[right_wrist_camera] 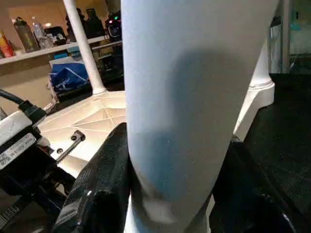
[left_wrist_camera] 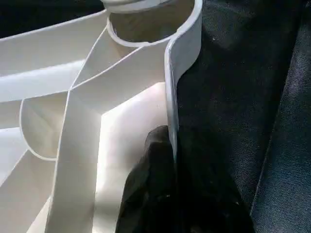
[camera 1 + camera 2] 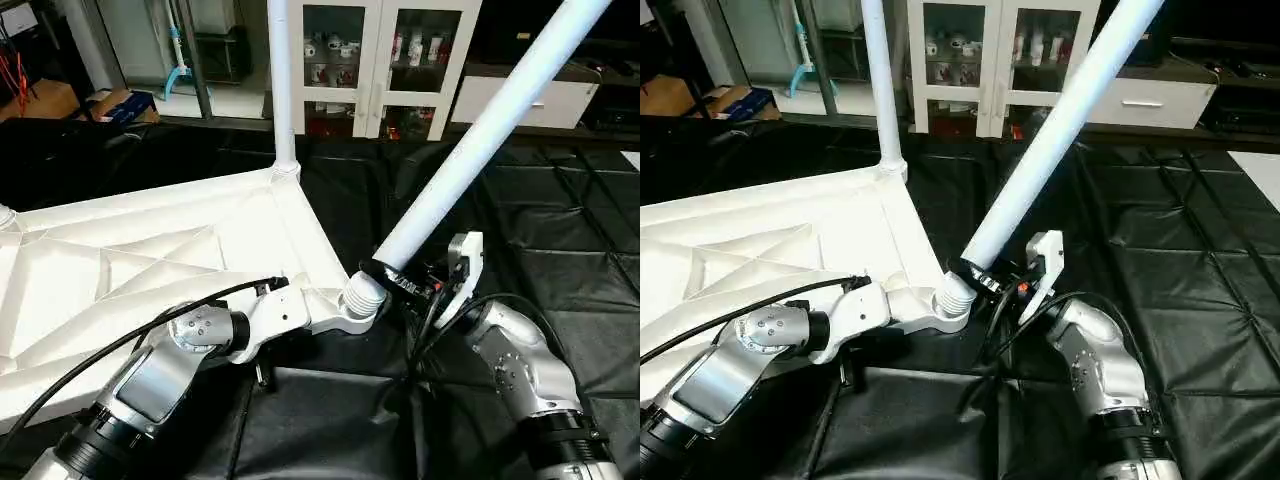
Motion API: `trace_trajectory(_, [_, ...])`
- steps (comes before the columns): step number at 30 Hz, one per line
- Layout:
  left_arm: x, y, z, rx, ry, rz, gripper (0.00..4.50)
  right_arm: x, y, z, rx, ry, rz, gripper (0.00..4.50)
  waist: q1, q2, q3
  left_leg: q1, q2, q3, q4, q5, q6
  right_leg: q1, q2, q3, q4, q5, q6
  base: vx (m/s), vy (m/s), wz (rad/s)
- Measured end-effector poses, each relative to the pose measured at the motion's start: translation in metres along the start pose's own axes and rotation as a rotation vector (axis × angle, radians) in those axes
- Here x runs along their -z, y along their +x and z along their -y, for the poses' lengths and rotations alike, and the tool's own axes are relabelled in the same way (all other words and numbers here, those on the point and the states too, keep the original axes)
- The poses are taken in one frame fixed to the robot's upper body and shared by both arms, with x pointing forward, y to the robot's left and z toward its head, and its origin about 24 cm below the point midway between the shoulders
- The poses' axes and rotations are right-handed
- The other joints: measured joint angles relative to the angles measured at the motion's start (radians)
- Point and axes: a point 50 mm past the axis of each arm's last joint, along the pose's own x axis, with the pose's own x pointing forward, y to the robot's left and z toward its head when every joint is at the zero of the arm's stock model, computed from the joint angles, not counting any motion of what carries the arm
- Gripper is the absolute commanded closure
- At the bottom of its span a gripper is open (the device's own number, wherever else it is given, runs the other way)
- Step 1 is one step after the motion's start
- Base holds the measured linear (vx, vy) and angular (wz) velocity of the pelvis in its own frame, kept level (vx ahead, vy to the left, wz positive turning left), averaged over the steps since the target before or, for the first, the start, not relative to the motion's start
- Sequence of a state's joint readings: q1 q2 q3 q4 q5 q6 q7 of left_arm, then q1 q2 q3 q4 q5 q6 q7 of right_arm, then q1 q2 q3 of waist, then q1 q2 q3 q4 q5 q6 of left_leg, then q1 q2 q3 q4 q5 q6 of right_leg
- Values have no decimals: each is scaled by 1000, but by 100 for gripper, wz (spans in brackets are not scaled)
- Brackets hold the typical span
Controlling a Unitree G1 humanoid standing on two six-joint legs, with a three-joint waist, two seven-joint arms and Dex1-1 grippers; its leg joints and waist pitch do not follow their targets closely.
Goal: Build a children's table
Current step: Insert table leg to table base
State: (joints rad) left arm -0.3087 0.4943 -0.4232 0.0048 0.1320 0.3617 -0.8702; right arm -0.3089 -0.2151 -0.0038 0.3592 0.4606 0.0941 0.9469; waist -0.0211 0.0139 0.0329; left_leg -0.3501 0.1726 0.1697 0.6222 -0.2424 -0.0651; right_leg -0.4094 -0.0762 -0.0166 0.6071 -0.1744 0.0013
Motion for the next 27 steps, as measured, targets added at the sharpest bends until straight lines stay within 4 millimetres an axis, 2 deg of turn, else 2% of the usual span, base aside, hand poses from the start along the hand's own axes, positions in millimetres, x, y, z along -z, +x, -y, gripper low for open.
trace_trajectory(10, [1, 1, -1, -1, -3, -5, 446, 10, 5, -4, -21, -86, -49, 266, -1, 0, -1, 0, 0, 0, 0, 0, 0, 0, 0, 0, -1, -2, 3, 0, 0, 0])
trace_trajectory(18, [2, 1, -1, -2, -6, -10, 446, 8, 11, -6, -42, -160, -94, 266, -3, 2, -3, 1, 0, 0, -3, 0, 0, 2, 0, 0, -7, -3, 6, 0, 0, 0])
trace_trajectory(27, [2, 1, -1, -2, -5, -12, 446, 5, 12, -10, -112, -330, -151, 266, -8, 1, -3, 1, 0, 0, -3, 0, 0, 4, 0, 0, -12, -3, 6, 0, 0, 0])
